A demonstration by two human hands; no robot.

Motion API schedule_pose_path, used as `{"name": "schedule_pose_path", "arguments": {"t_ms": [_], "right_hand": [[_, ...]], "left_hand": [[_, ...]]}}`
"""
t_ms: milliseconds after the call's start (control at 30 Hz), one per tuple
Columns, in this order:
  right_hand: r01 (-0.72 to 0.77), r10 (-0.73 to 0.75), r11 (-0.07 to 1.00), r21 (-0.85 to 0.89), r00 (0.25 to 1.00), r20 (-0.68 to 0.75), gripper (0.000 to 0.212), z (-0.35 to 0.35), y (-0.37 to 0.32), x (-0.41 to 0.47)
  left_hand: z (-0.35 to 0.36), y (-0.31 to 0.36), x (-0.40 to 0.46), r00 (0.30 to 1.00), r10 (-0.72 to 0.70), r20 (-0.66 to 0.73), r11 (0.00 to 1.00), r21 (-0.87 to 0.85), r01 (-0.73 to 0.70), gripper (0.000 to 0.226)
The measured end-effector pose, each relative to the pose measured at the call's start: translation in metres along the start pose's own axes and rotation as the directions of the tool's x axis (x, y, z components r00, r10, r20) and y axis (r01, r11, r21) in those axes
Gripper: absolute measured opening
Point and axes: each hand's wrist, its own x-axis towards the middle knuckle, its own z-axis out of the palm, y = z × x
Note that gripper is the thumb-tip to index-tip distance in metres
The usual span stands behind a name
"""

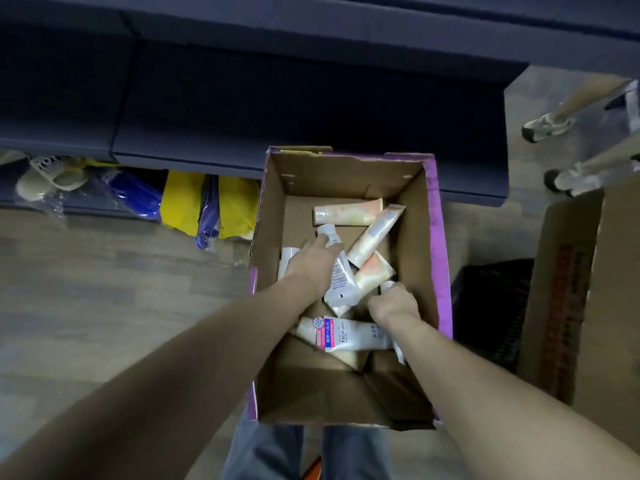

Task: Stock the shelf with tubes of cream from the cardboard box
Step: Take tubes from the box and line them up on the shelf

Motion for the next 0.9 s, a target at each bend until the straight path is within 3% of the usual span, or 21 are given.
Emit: {"name": "schedule_pose_path", "arguments": {"t_ms": [133, 267, 400, 500, 567, 667, 767, 900], "right_hand": [[-0.003, -0.032, 0.959, -0.283, 0.992, -0.120, 0.049, 0.031, 0.013, 0.018], [0.098, -0.265, 0.814, -0.573, 0.940, -0.216, 0.043, 0.055, 0.023, 0.034], [0.197, -0.426, 0.689, -0.698, 0.889, -0.170, 0.037, 0.055, 0.036, 0.049], [0.224, -0.435, 0.710, -0.668, 0.885, -0.165, 0.038, 0.048, 0.033, 0.053], [0.267, -0.411, 0.785, -0.560, 0.899, -0.148, 0.043, 0.045, 0.029, 0.053], [0.230, -0.246, 0.962, -0.150, 0.964, -0.098, 0.045, 0.034, 0.019, 0.038], [0.171, -0.162, 0.966, 0.192, 0.985, -0.059, 0.017, 0.027, 0.010, 0.033], [0.007, 0.028, 0.898, 0.440, 0.997, -0.074, 0.022, 0.025, 0.003, 0.040]], "left_hand": [[0.023, -0.001, 0.020, 0.994, 0.084, 0.067, 0.959, 0.265, -0.099, 0.082], [0.041, -0.006, 0.039, 0.984, 0.166, 0.067, 0.846, 0.503, -0.177, 0.086], [0.055, -0.010, 0.052, 0.964, 0.244, -0.106, 0.829, 0.539, -0.150, 0.065], [0.055, -0.010, 0.053, 0.947, 0.268, -0.179, 0.874, 0.458, -0.161, 0.059], [0.048, -0.012, 0.050, 0.966, 0.193, -0.170, 0.930, 0.346, -0.125, 0.064], [0.035, -0.013, 0.044, 0.984, -0.019, -0.177, 0.999, -0.050, 0.010, 0.070], [0.017, -0.010, 0.031, 0.972, -0.179, -0.154, 0.869, -0.488, 0.083, 0.060], [0.016, -0.005, 0.019, 0.958, -0.286, 0.027, 0.716, -0.658, 0.232, 0.055]]}}
